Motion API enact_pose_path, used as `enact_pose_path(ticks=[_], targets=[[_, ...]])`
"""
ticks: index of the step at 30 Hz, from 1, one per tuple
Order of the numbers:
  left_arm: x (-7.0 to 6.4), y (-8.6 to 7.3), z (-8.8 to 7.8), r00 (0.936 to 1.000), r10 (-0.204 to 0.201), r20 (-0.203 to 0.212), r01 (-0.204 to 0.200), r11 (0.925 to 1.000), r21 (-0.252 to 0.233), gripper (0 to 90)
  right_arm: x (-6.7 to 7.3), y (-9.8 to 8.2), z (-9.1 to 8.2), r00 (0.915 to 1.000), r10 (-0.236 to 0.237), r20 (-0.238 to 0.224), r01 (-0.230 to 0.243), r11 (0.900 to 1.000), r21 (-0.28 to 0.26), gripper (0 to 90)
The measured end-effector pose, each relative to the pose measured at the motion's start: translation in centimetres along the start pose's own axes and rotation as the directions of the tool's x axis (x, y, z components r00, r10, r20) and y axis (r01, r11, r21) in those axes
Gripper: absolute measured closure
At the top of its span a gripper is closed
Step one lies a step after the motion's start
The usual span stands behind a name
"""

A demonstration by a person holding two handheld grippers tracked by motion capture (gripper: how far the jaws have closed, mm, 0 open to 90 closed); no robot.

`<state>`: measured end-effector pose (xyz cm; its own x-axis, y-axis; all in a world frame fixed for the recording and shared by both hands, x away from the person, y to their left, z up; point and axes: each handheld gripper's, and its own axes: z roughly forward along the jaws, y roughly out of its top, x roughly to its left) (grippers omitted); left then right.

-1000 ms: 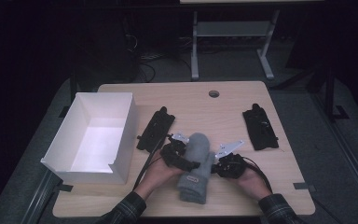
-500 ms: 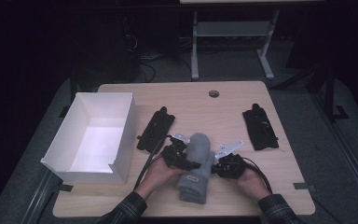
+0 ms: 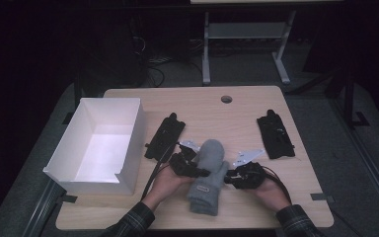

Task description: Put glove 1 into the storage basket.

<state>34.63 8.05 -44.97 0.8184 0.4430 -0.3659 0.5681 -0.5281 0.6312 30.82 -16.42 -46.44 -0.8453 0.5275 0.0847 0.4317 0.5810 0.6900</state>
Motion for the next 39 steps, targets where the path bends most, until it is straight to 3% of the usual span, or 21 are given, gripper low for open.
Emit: enact_pose_path(ticks=[1,3,11,15,21,25,33,39], targets=[[-0.1,0.1,-0.2,1.0,0.004,0.003,-0.004,1.0,0.001,72.8,-0.6,-0.5,-0.3,0.9987,0.022,0.046,-0.022,1.0,-0.009,53.5],[-0.3,0.2,-0.8,0.9999,0.014,0.008,-0.014,0.9998,-0.012,73.0,-1.2,-1.1,-0.5,0.9948,0.04,0.094,-0.039,0.999,-0.014,43.8],[-0.9,0.7,-3.0,0.9996,0.022,0.019,-0.021,0.9971,-0.073,73.6,-1.9,-1.3,-0.1,0.9844,0.076,0.159,-0.073,0.997,-0.024,28.5],[-0.9,1.0,-4.2,0.9994,0.028,0.02,-0.026,0.9942,-0.104,73.6,-2.1,-1.4,0.4,0.9818,0.101,0.161,-0.095,0.994,-0.049,19.4],[-1.2,1.2,-5.6,0.9994,0.034,0.01,-0.033,0.9921,-0.121,73.5,-2.2,-1.6,0.6,0.98,0.11,0.166,-0.1,0.993,-0.07,15.4],[-1.3,1.7,-6.9,0.9989,0.042,-0.02,-0.044,0.9909,-0.127,73.5,-2.2,-1.6,0.6,0.9796,0.11,0.168,-0.099,0.993,-0.071,15.0],[-1.5,3.7,-10.5,0.9965,0.047,-0.07,-0.057,0.9875,-0.147,73.5,-2.2,-1.6,0.6,0.9793,0.109,0.17,-0.099,0.993,-0.068,14.6],[-1.5,4.7,-12.6,0.9953,0.048,-0.084,-0.06,0.9869,-0.15,73.5,-2.2,-1.6,0.6,0.9793,0.11,0.17,-0.099,0.993,-0.068,14.6]])
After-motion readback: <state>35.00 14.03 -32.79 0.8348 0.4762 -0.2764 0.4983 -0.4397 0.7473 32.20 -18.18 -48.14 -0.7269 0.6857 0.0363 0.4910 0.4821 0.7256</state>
